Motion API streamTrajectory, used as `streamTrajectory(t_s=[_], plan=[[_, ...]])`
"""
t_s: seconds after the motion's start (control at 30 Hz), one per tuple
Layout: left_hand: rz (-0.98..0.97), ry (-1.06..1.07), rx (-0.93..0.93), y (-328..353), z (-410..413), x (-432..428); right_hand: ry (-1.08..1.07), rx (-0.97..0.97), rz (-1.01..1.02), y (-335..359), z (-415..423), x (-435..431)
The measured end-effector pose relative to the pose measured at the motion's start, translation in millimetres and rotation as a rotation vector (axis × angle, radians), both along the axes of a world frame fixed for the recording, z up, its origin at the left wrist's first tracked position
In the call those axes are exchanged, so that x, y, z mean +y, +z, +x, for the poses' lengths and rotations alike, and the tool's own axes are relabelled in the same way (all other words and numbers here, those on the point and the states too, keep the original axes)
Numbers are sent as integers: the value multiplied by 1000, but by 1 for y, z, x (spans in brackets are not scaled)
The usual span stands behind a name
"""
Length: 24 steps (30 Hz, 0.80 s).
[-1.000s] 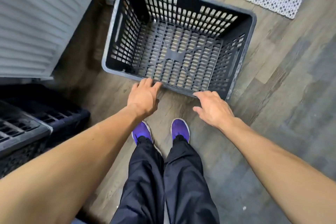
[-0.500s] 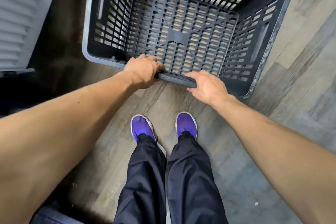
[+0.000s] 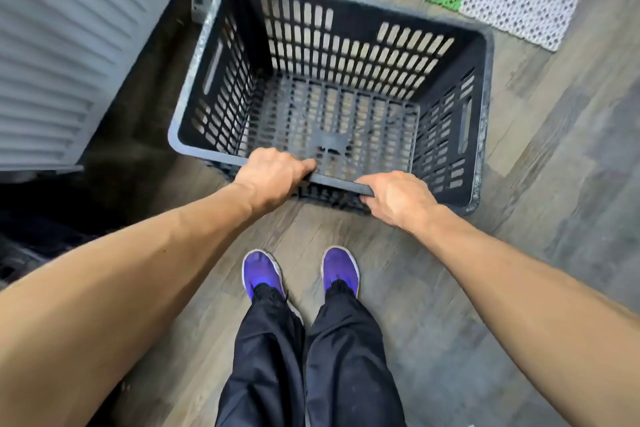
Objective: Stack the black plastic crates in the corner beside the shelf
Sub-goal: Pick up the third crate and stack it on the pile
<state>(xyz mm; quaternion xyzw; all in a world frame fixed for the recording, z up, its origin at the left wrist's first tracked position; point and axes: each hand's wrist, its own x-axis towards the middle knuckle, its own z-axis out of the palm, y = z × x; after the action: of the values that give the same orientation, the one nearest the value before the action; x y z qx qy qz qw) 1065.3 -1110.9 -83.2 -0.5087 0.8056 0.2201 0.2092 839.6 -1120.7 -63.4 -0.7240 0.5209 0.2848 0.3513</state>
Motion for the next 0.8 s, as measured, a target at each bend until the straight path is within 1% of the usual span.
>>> streamTrajectory(t_s=[0.2,0.27,0.37,0.5,0.63,0.8], plan=[[-35,-53,-7,42,-2,1,99,46,53,41,-4,-19],[-46,-36,11,52,0,7,123,50,51,55,-4,-20],[-14,13,40,66,4,22,176,80,45,72,0,-17],[3,77,70,91,10,52,248,133,97,98,10,-8],[8,149,62,129,5,77,294,153,-6,130,14,8],[-22,294,53,192,2,102,361,107,-75,191,24,18]])
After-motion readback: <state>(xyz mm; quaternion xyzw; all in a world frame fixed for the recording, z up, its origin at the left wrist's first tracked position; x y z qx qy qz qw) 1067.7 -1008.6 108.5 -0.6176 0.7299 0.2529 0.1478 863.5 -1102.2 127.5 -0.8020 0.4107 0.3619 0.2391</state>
